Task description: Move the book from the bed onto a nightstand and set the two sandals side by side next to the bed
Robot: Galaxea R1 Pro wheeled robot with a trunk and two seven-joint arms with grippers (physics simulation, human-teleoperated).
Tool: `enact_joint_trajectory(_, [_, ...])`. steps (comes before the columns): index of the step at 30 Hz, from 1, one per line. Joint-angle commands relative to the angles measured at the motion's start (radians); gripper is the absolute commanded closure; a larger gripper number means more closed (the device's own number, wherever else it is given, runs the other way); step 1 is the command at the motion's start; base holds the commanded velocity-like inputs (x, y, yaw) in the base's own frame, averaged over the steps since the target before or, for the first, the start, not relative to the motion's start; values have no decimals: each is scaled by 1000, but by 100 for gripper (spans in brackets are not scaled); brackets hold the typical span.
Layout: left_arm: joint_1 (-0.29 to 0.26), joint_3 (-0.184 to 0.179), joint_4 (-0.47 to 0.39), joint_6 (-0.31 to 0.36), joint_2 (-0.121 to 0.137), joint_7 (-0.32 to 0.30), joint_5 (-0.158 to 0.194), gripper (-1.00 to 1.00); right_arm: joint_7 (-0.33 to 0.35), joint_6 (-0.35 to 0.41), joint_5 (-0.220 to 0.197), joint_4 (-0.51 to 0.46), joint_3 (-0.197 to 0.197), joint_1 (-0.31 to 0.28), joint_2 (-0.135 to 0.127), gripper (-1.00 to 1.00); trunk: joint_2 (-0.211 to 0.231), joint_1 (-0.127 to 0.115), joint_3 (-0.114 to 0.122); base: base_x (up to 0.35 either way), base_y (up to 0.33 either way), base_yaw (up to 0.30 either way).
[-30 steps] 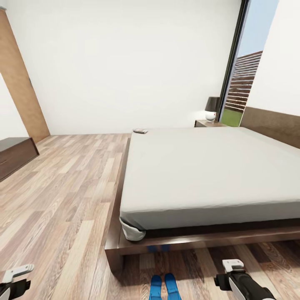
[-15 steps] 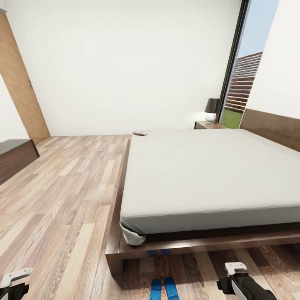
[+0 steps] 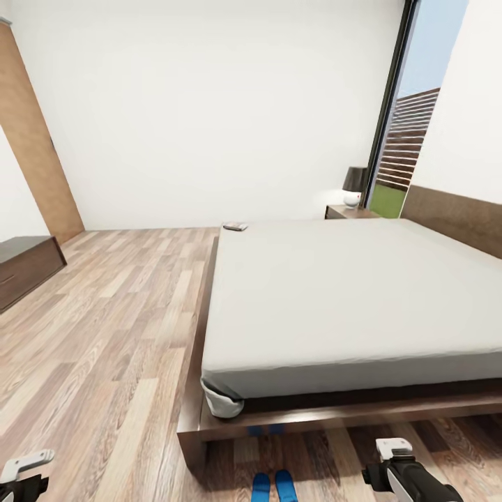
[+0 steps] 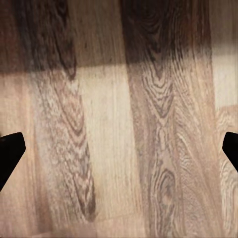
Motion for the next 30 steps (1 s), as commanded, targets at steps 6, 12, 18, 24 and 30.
enact_joint_trajectory(6, [0, 3, -2, 7, 0, 1, 6, -100, -1, 6, 0, -2, 4, 0, 2, -100, 42, -23, 18, 0, 0, 0])
enact_joint_trajectory(12, [0, 3, -2, 7, -2, 1, 6, -100, -1, 6, 0, -1, 5, 0, 4, -100, 84, -46, 37, 0, 0, 0])
enact_joint_trajectory(18, [1, 3, -2, 7, -2, 1, 6, -100, -1, 6, 0, -1, 6, 0, 5, -100, 126, -69, 56, 0, 0, 0])
enact_joint_trajectory(24, [11, 3, -2, 6, -2, 2, 7, -100, -1, 6, 0, -1, 7, 0, 8, -100, 168, -92, 74, 0, 0, 0])
enact_joint_trajectory(30, [27, 3, -3, 5, -3, 3, 7, -100, -1, 6, 0, -1, 8, 0, 8, -100, 210, -115, 93, 0, 0, 0])
